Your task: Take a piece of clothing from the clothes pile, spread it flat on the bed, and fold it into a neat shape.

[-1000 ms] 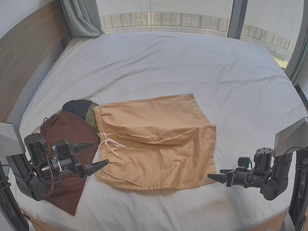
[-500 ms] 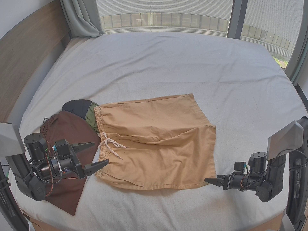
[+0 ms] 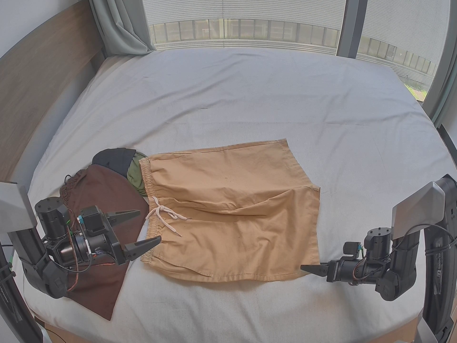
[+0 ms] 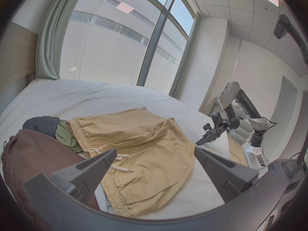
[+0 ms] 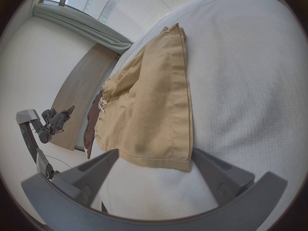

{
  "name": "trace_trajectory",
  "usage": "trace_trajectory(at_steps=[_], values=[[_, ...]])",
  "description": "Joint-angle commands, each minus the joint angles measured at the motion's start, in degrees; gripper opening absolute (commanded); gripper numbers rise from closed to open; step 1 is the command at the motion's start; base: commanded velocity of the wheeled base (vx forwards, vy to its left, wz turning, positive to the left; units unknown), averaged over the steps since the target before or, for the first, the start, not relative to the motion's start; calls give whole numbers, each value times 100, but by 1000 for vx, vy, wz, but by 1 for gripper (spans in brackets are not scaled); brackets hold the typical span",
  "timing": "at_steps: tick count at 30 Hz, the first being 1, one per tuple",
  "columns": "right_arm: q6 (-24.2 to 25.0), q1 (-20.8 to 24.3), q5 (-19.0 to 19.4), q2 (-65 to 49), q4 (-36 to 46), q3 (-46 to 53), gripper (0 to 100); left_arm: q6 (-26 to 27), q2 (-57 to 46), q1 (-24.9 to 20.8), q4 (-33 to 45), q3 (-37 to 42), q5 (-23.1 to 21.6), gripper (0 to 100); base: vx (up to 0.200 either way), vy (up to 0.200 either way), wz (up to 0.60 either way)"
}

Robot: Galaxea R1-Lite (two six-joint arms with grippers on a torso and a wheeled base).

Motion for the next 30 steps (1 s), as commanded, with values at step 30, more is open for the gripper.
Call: trace_trajectory(at_steps=[30], values=[[-477, -321, -65, -137, 19, 358, 0, -203, 459, 369, 8, 151, -124, 100, 0, 0, 0]])
